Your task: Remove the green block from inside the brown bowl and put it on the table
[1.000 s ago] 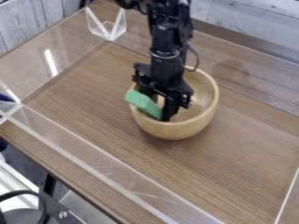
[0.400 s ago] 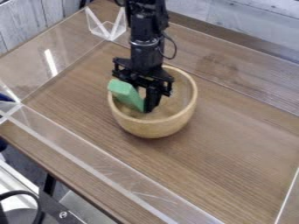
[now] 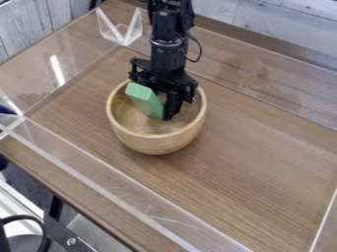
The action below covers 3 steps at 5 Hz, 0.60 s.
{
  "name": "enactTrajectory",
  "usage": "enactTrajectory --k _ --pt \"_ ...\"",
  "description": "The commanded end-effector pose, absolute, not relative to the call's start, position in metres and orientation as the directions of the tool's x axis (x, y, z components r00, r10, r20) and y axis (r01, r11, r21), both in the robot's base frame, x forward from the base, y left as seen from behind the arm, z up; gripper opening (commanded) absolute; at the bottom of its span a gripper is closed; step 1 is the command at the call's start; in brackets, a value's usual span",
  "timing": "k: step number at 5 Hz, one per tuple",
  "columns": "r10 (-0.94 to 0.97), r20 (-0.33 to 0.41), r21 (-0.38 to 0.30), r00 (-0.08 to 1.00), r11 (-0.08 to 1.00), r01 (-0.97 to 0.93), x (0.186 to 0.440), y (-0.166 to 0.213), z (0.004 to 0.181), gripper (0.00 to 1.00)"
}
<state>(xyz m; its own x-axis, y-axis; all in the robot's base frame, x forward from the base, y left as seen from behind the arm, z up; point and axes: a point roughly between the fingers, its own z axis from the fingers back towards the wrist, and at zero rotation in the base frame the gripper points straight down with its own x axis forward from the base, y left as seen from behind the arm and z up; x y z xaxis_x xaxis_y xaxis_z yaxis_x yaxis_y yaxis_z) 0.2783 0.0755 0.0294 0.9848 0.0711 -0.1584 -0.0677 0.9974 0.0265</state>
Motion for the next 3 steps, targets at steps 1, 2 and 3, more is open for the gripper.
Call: enactTrajectory --k 1,2,3 --pt "0.046 -0.094 0.040 0.995 0.998 -0.042 0.289 0.069 0.046 0.00" --pt "0.012 -0.070 0.049 0.998 0.999 -0.009 0.292 0.054 0.054 0.00" --pt "-0.039 -0.050 0.059 0.998 0.997 0.042 0.296 0.033 0.057 0.00"
